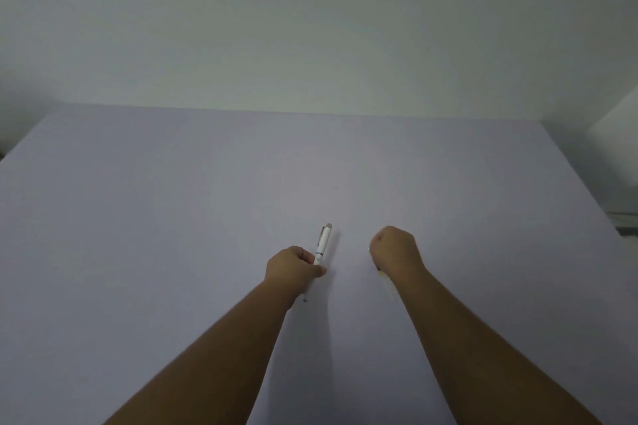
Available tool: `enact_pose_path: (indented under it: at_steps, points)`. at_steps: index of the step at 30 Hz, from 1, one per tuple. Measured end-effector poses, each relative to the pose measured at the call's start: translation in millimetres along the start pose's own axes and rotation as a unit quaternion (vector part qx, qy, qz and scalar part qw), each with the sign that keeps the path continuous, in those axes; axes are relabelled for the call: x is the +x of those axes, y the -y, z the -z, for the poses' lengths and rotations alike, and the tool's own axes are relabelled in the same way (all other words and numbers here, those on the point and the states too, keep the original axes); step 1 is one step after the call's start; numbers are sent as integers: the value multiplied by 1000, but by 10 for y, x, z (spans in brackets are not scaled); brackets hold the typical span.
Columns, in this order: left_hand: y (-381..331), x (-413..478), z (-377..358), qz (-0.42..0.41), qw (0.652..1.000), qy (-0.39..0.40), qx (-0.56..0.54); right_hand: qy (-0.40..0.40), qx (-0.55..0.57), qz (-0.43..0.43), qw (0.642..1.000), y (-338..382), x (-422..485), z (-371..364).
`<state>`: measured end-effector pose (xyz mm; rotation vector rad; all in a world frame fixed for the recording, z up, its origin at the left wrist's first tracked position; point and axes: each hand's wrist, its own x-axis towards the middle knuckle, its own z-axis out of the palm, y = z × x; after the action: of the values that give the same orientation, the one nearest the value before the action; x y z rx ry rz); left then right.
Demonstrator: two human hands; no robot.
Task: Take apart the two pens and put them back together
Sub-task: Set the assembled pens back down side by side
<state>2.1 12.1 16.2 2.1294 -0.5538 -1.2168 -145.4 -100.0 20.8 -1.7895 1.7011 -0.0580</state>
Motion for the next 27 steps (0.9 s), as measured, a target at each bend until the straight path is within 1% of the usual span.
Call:
enact_pose_path:
  at_steps: [2, 5, 11, 17, 22, 27]
  points:
    - [62, 38, -36, 7, 1000, -14, 13, 28, -68, -16, 997, -168, -15, 6]
    - [133, 84, -85, 7, 999, -28, 41, 38, -91, -24, 995, -319, -76, -75]
    - [192, 168, -167, -12, 995, -48, 89, 40, -60, 4, 997, -189, -113, -343]
    - [215, 242, -244, -12, 992, -65, 109, 55, -17, 1, 998, 26, -135, -583]
    - [241, 305, -289, 0, 993, -68, 101, 59, 0, 1, 998, 73, -140, -641]
    - [243, 335, -308, 6, 991, -66, 118, 55, 2, 8, 998, 73, -146, -641]
